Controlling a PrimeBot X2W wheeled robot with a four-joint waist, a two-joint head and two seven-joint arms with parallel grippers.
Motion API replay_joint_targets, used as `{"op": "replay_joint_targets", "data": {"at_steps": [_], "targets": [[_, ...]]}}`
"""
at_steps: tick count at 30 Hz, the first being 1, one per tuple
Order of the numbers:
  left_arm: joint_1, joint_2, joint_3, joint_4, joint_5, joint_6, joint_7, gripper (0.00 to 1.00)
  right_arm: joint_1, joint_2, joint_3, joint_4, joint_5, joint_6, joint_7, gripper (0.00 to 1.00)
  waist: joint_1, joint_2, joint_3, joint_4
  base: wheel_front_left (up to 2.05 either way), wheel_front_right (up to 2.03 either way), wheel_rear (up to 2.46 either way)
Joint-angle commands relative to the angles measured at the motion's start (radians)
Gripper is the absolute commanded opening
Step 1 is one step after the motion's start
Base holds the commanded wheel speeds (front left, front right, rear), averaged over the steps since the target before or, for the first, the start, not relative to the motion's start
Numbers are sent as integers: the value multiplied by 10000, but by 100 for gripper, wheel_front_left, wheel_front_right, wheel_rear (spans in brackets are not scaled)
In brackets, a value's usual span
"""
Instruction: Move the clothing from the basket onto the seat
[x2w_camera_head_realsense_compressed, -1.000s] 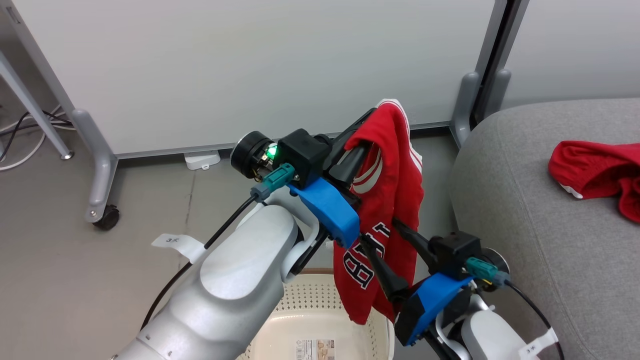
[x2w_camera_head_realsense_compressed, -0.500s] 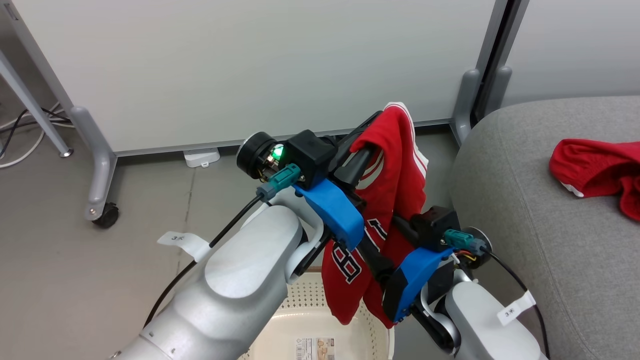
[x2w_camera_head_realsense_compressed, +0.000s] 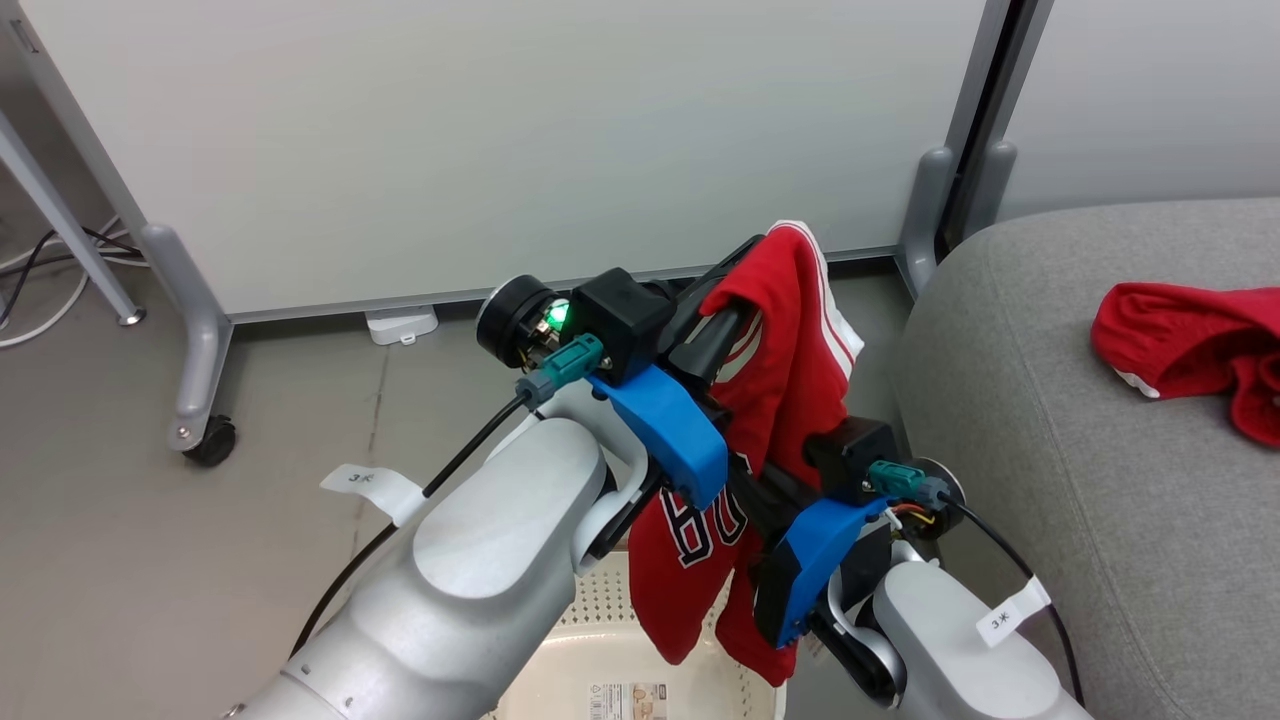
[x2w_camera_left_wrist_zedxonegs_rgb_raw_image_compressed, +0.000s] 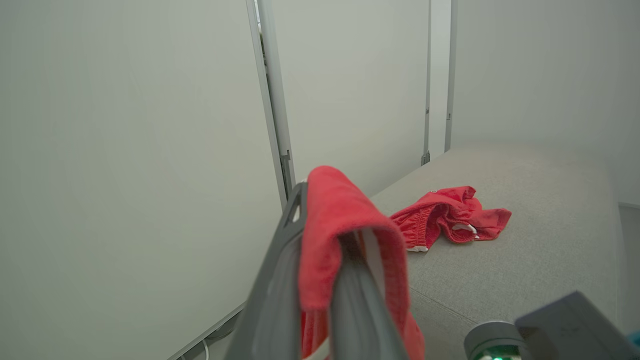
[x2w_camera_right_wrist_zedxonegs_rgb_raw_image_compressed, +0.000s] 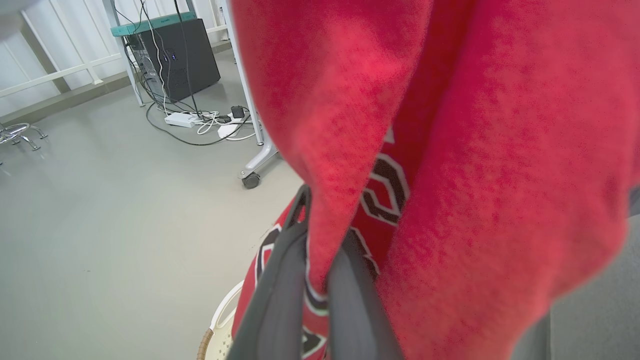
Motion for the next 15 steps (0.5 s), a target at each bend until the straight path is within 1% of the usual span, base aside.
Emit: {"op": "replay_joint_targets", "data": {"at_steps": [1,8,9,10,11,12,13,15], "targets": [[-129,-9,-5,13,-39,53,-49,0,-165,-19,21,41,54,5,-68,0,-1,0,-7,-8,0,0,0],[-166,-9,-79,143,-161,72,-62,0,-260,-19,128,296,148,5,-190,0,-1,0,-30,-55,0,0,0],[-178,-10,-88,154,-174,75,-64,1,-274,-19,140,317,155,5,-210,0,-1,0,-30,-58,0,0,0],[-185,-10,-98,167,-174,81,-66,15,-284,-19,152,338,166,5,-225,0,-1,0,-29,-61,0,0,0],[-188,-10,-109,185,-191,87,-69,40,-297,-19,164,359,175,5,-246,0,-1,0,-25,-65,0,0,0],[-184,-10,-113,206,-209,96,-71,72,-313,-19,177,377,186,5,-259,0,-1,0,-22,-68,0,0,0],[-177,-10,-122,228,-217,95,-73,100,-336,-19,193,398,136,5,-283,0,-1,0,-19,-72,0,0,0],[-178,-10,-146,280,-236,135,-70,100,-354,-19,216,436,92,5,-298,0,-1,0,-19,-76,0,0,0]]}}
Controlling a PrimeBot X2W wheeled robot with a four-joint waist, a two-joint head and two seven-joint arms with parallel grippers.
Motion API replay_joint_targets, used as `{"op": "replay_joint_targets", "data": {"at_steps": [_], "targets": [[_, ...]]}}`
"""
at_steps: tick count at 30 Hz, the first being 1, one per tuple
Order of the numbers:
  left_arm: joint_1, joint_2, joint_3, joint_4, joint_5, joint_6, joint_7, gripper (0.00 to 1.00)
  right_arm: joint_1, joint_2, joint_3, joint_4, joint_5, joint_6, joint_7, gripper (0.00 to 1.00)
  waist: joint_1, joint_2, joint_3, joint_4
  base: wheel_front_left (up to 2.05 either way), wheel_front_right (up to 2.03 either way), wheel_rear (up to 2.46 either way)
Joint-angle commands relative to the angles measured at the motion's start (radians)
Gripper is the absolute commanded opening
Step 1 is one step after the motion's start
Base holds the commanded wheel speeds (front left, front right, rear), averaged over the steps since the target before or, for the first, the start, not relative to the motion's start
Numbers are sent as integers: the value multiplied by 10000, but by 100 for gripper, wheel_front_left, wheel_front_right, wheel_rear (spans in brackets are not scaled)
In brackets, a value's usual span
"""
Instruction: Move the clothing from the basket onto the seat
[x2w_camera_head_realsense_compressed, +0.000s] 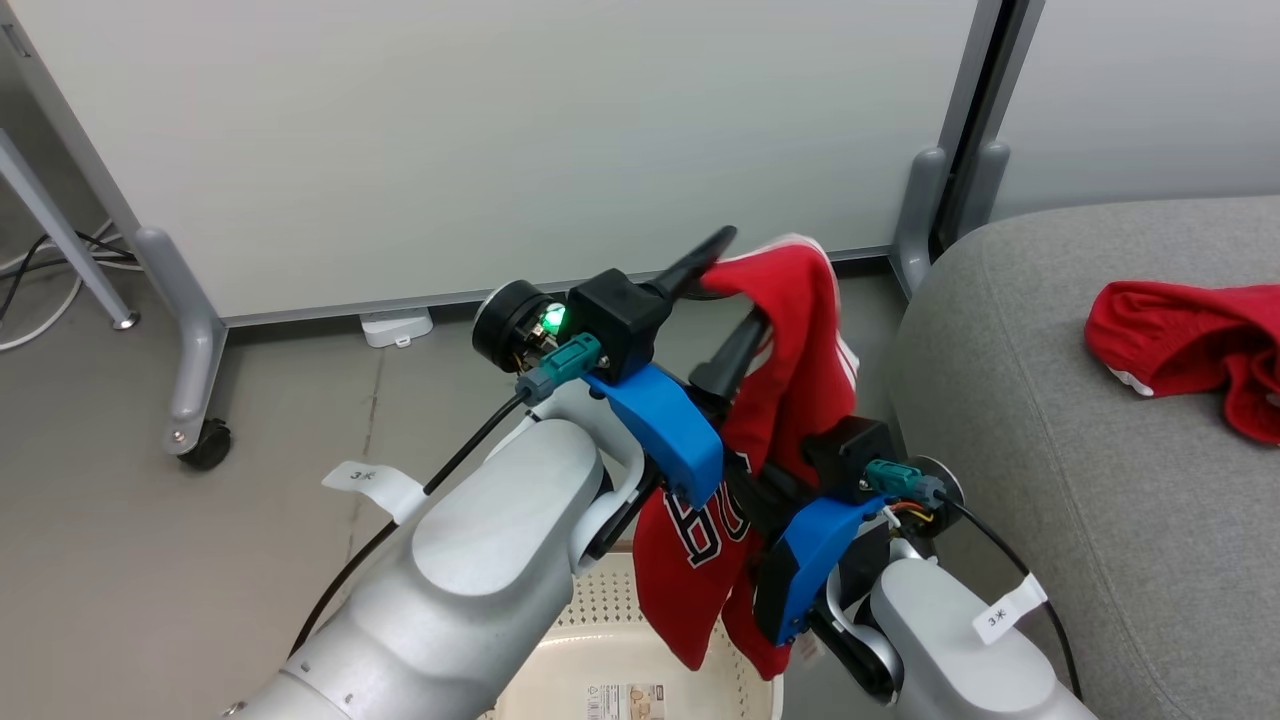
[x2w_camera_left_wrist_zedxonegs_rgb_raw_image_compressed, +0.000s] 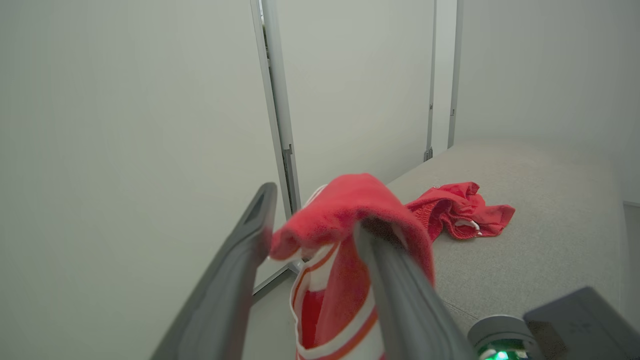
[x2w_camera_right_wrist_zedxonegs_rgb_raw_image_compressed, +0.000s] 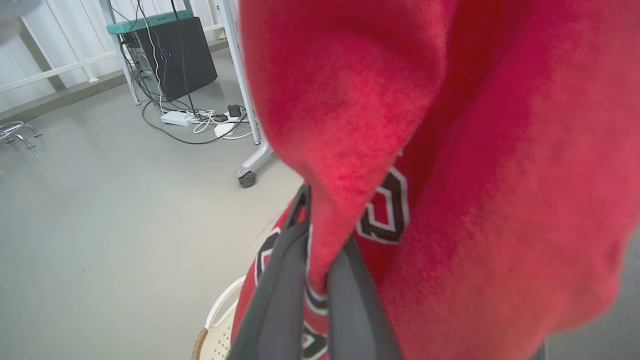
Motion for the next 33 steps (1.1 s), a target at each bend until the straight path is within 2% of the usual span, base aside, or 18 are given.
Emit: {"op": "replay_joint_targets", "data": {"at_steps": [1,10,15,22,26,33], "targets": [[-132,-5,-19,39,-72,60,-56,100,-160,-19,23,36,-10,3,-59,0,-1,-1,-1,-2,0,0,0],[10,11,-49,187,-126,148,-70,100,-191,-19,29,126,-12,5,-147,0,-1,-1,-22,-14,0,0,0],[522,353,237,76,-181,291,-102,100,-214,-19,-46,121,-54,5,-188,0,-1,-1,45,-40,0,0,0],[1704,896,901,-754,-8,397,-119,100,-124,-19,-615,65,-469,5,-322,0,-1,-1,243,52,0,0,0],[2500,1243,1375,-1448,502,435,-120,100,43,-16,-998,-166,-689,5,-328,0,-1,-1,335,52,0,0,0],[4101,1517,2599,-2658,1307,445,-122,100,448,-19,-1734,-766,-1010,5,-166,0,-1,-1,440,-71,0,0,0]]}}
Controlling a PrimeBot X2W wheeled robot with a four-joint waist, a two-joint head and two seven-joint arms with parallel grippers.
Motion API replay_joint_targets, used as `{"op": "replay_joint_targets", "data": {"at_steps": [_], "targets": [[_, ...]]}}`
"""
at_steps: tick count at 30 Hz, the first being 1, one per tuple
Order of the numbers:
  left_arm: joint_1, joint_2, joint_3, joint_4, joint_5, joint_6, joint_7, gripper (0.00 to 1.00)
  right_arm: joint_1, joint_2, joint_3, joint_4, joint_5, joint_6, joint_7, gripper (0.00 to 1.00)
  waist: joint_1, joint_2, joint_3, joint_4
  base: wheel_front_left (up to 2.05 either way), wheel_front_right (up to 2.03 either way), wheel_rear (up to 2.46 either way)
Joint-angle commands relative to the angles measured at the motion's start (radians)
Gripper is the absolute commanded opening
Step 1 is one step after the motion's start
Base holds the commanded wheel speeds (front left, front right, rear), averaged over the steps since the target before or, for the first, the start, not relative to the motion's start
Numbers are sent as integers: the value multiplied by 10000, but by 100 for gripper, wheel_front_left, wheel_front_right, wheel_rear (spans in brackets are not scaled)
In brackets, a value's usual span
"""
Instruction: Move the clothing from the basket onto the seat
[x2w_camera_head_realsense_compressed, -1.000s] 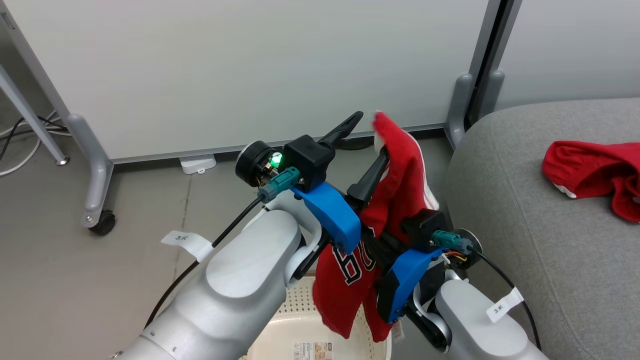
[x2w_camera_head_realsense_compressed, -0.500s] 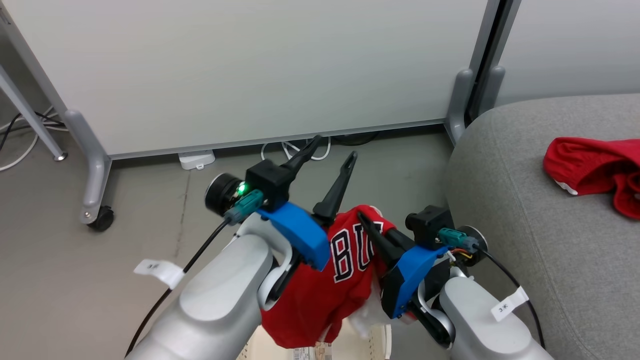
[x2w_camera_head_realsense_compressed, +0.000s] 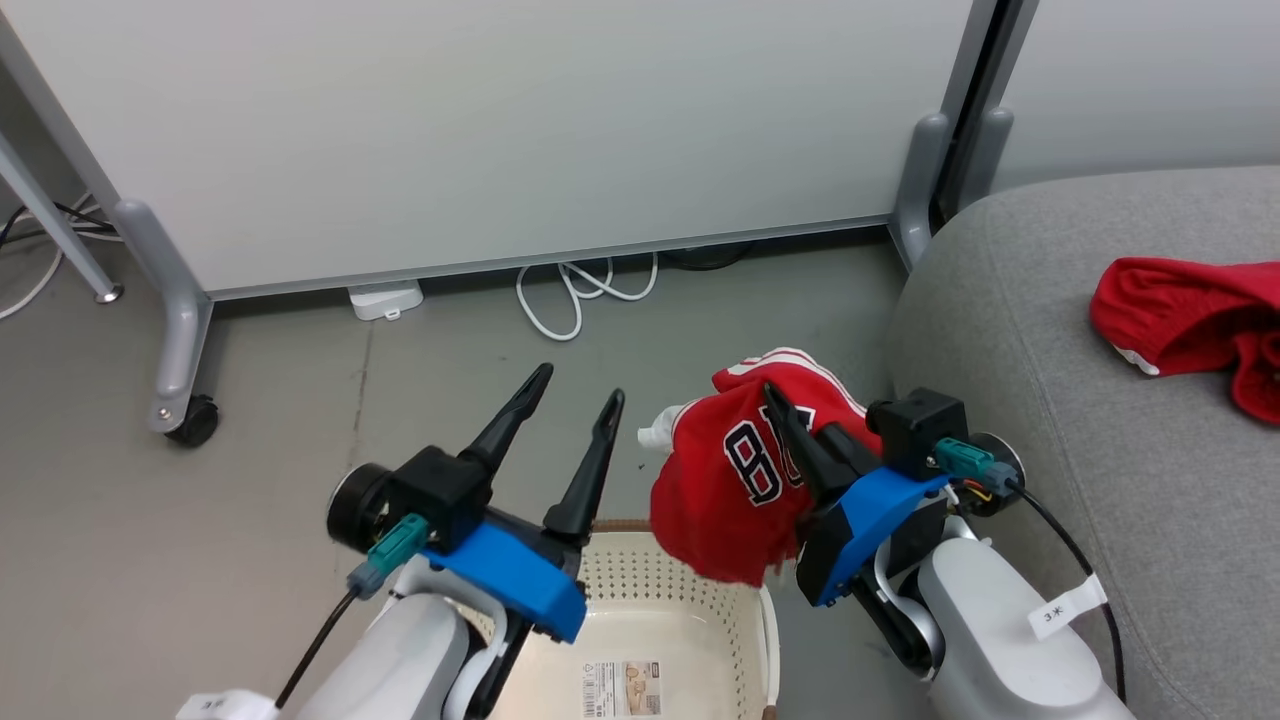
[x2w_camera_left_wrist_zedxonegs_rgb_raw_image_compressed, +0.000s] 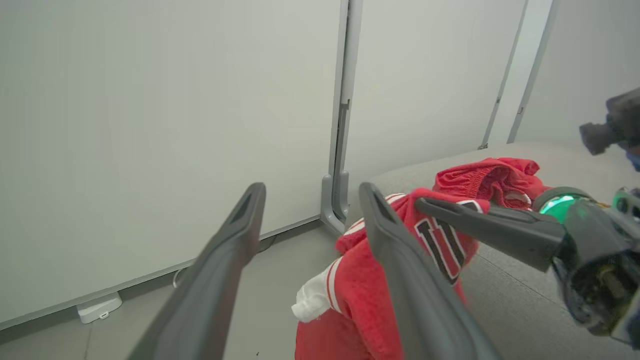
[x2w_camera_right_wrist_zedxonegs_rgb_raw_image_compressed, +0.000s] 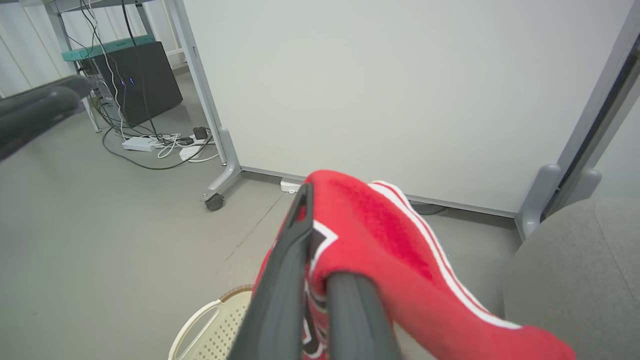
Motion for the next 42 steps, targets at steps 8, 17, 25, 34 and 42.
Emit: {"op": "replay_joint_targets", "data": {"at_steps": [8,17,25,34,42], "targets": [[1729,110,1380,-729,769,-170,-46,100,558,-16,-505,-718,-275,5,295,0,0,0,-1,-294,0,0,0],[2555,-129,2377,-1014,1326,-426,-46,100,940,-16,-841,-1347,-457,5,576,0,0,0,-20,-701,0,0,0],[2569,-340,2732,-1104,1678,-597,-47,100,1060,-16,-880,-1770,-458,5,746,0,0,0,125,-1753,0,0,0],[2429,-349,2849,-1080,1875,-675,-47,100,1103,-16,-933,-1999,-345,5,765,0,0,0,388,-3032,0,0,0],[2253,-269,2773,-1046,1925,-688,-47,100,1178,-14,-1022,-2092,-214,5,655,0,0,0,609,-4126,0,0,0]]}}
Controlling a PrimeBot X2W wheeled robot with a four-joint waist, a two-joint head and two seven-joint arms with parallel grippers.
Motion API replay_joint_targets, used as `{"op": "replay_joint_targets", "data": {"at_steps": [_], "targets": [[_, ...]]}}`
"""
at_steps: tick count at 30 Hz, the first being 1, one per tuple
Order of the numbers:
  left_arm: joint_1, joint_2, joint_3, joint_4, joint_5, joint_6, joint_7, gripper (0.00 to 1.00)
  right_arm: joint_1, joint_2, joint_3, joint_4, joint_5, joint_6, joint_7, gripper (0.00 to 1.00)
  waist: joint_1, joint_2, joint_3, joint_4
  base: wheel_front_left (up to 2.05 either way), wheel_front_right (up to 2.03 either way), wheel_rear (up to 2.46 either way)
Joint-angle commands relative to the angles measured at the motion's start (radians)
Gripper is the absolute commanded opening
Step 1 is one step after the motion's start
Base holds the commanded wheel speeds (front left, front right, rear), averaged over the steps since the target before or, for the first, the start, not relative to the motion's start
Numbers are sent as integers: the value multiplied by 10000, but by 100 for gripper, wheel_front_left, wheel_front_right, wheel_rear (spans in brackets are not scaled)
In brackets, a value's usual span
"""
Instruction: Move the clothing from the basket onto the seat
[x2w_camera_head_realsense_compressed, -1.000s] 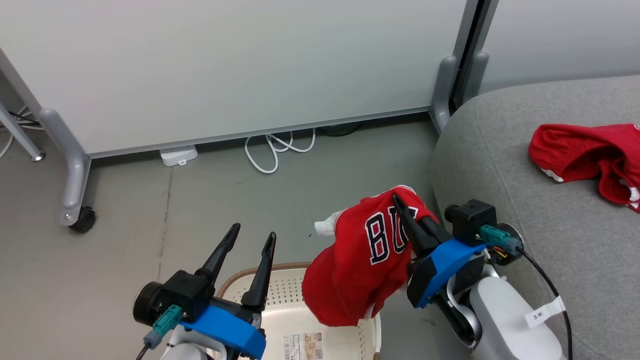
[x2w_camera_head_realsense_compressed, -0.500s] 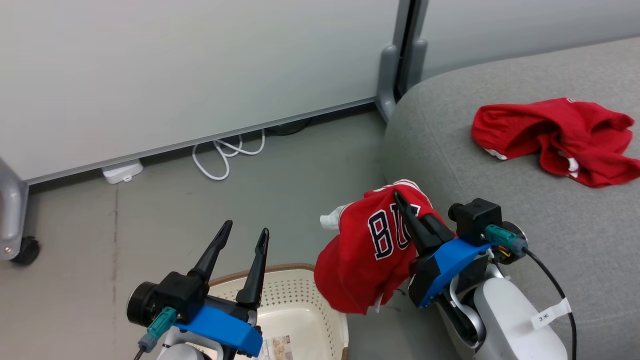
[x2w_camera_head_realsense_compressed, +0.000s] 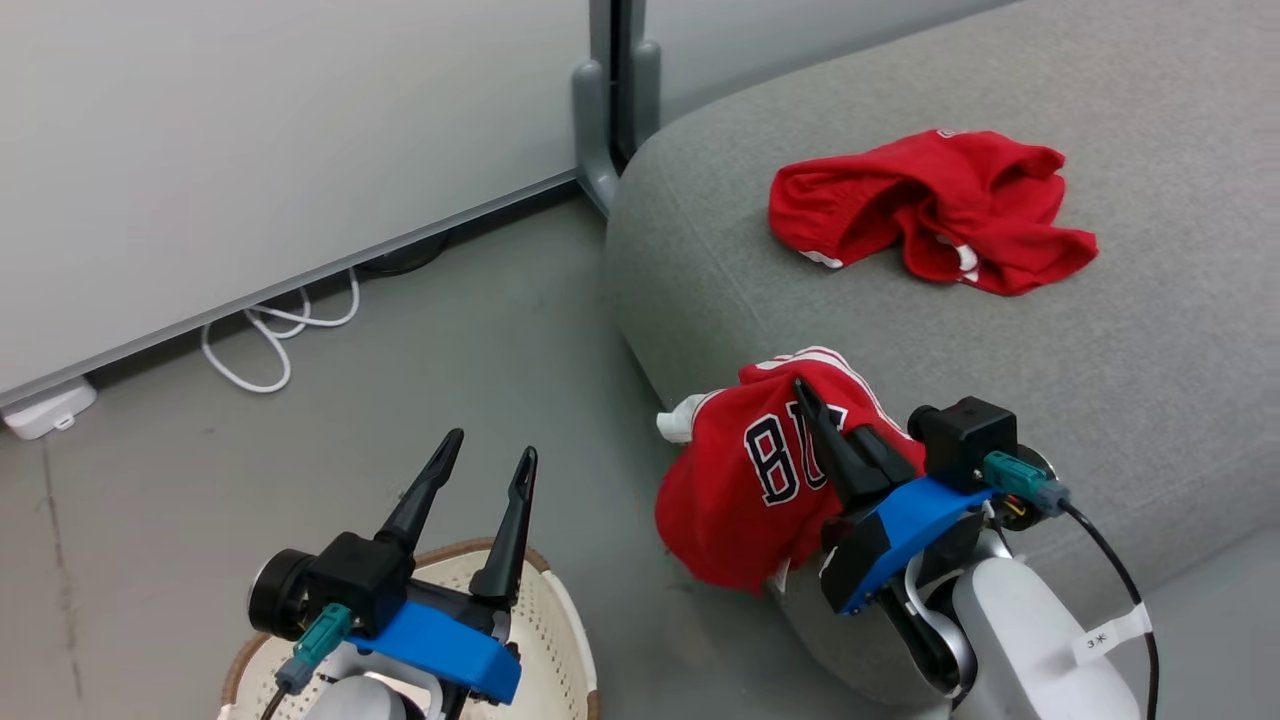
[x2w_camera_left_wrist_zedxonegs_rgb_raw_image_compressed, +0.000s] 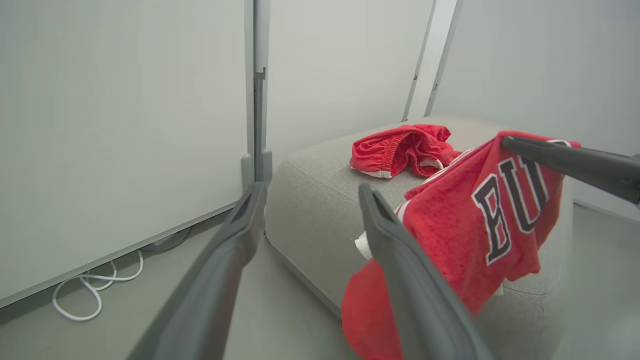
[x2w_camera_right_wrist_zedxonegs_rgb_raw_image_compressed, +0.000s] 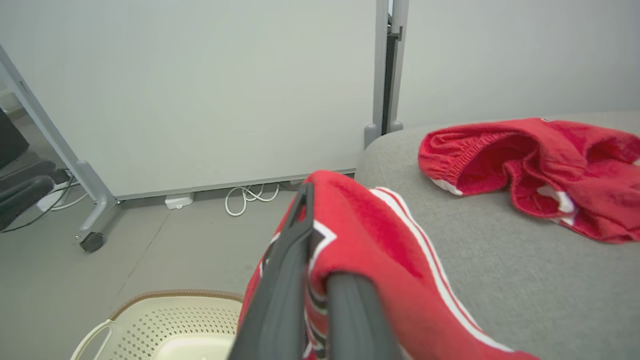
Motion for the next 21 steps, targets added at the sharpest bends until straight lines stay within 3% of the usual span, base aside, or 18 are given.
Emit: {"op": "replay_joint_targets", "data": {"at_steps": [1,10,21], "targets": [[-125,72,26,-6,32,-7,-47,100,55,-12,-4,-67,84,5,-43,0,0,-1,122,-324,0,0,0],[-226,158,-63,-37,-6,-11,-47,100,110,-9,11,-54,181,5,-170,0,0,-1,281,-1036,0,0,0],[-334,305,-218,-58,-69,-13,-47,100,-232,-9,-240,22,176,5,-190,0,0,-1,436,-972,0,0,0]]}}
